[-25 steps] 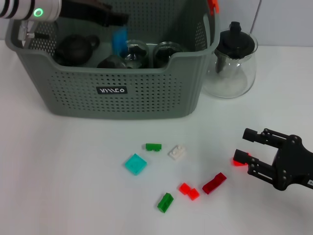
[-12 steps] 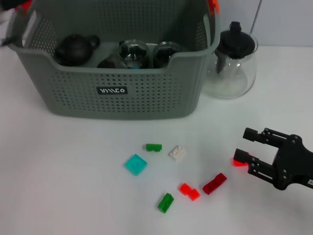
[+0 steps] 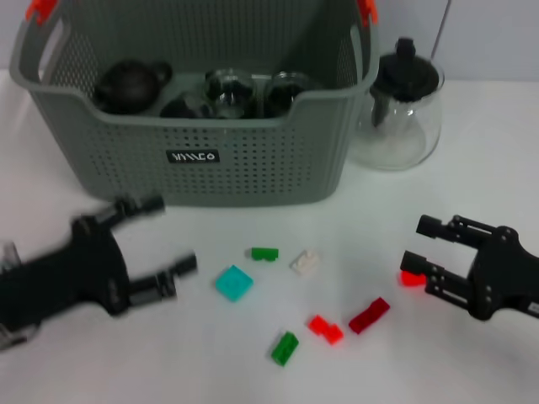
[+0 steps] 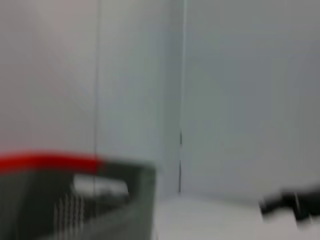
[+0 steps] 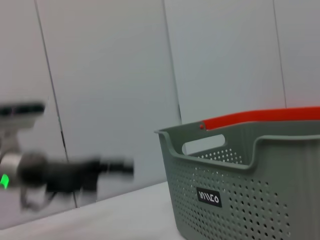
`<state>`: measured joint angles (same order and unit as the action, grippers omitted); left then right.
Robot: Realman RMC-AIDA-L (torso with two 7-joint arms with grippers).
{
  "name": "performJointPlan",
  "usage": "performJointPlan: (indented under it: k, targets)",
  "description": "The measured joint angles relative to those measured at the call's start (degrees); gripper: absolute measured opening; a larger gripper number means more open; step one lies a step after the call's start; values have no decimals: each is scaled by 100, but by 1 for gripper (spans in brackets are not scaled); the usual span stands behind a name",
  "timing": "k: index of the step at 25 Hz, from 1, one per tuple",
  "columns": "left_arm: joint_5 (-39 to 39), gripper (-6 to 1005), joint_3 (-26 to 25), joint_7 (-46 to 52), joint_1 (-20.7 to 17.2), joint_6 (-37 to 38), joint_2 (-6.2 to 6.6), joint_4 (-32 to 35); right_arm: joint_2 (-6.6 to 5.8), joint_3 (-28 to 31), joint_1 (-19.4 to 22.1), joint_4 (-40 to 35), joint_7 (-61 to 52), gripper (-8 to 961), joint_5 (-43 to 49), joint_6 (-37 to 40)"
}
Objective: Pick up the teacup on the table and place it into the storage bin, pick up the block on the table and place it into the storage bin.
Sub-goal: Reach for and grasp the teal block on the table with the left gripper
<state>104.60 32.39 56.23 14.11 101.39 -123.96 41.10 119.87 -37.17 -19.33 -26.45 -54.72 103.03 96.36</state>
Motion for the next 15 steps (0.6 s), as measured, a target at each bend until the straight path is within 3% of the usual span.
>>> performJointPlan:
  k: [6, 15]
  targets:
    - [695, 782, 1, -1229, -43, -889, -16, -1203, 1, 0, -43, 0, -40, 594, 4, 4]
    - [670, 710, -37, -1920, 379, -2292, -54, -2078, 1, -1, -66, -1, -137, 594, 31, 6]
